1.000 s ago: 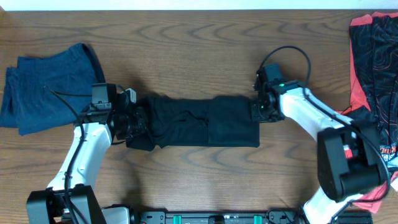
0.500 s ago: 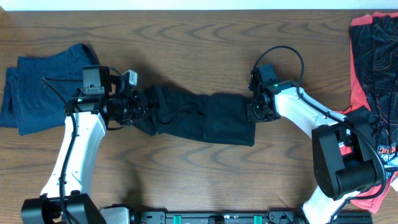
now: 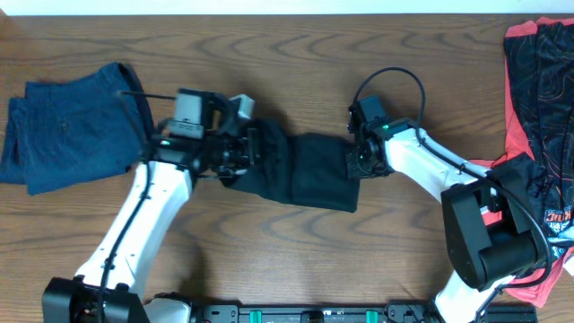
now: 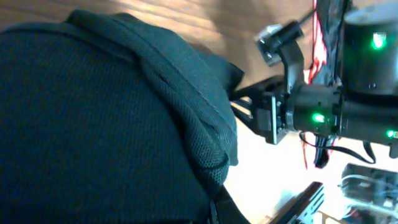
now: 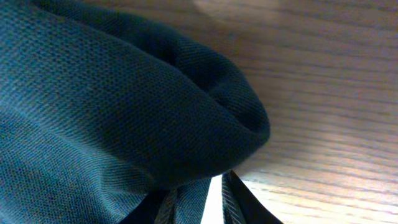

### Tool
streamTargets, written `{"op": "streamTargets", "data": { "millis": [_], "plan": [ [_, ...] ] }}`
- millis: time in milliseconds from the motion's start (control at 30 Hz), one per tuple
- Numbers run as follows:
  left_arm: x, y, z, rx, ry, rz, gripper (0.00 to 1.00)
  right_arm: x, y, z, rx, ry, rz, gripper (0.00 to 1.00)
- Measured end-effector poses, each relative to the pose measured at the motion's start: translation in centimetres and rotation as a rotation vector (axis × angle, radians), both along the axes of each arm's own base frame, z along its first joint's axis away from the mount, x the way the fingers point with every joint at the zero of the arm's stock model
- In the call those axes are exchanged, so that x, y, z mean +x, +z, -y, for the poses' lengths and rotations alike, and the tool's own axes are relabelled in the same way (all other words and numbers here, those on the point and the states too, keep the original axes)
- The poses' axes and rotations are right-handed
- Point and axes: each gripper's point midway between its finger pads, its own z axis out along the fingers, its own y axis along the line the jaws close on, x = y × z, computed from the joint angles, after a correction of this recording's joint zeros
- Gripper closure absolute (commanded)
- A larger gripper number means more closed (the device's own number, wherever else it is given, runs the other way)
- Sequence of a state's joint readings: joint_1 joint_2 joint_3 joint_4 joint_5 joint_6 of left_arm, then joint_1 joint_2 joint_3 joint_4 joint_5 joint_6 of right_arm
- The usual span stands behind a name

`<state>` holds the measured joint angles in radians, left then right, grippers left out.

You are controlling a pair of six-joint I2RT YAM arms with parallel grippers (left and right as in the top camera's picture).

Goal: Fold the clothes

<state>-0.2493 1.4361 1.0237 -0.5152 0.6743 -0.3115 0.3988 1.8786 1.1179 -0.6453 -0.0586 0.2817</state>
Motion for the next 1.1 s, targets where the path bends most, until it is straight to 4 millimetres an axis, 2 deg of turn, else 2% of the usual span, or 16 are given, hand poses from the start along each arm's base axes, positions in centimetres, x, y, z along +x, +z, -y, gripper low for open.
{"op": "streamTargets", "data": {
  "millis": [133, 300, 533, 800, 967, 1000, 1100],
  "plan": [
    [-0.7, -0.4, 2.0, 0.056, -0.027, 0.021, 0.94, -0.3, 0.0, -0.7, -0.001, 0.013, 0.000, 0.76],
    [-0.6, -0.4, 3.6, 0.101, -0.039, 0.083, 0.91, -0.6, 0.0, -1.3, -0.002, 0.019, -0.001, 0.76],
    [-0.5, -1.7, 4.2, 0.188, -0.034, 0.105, 0.89, -1.4, 0.0, -2.5, -0.003, 0.053, -0.005, 0.72],
    [-0.3, -5.6, 4.9, 0.249, -0.052, 0.039, 0.88, -2.3, 0.0, -4.3, 0.003, 0.091, -0.005, 0.71],
    [-0.7, -5.7, 5.4, 0.253, -0.067, 0.039, 0.83, -2.4, 0.0, -4.4, 0.007, 0.068, -0.008, 0.70],
    [-0.8, -5.7, 5.5, 0.253, -0.071, 0.039, 0.79, -2.3, 0.0, -4.4, 0.008, 0.062, -0.008, 0.69],
    [-1.2, -5.7, 6.1, 0.244, -0.089, 0.037, 0.78, -2.3, 0.0, -4.4, 0.010, 0.048, -0.009, 0.68]
  ]
}}
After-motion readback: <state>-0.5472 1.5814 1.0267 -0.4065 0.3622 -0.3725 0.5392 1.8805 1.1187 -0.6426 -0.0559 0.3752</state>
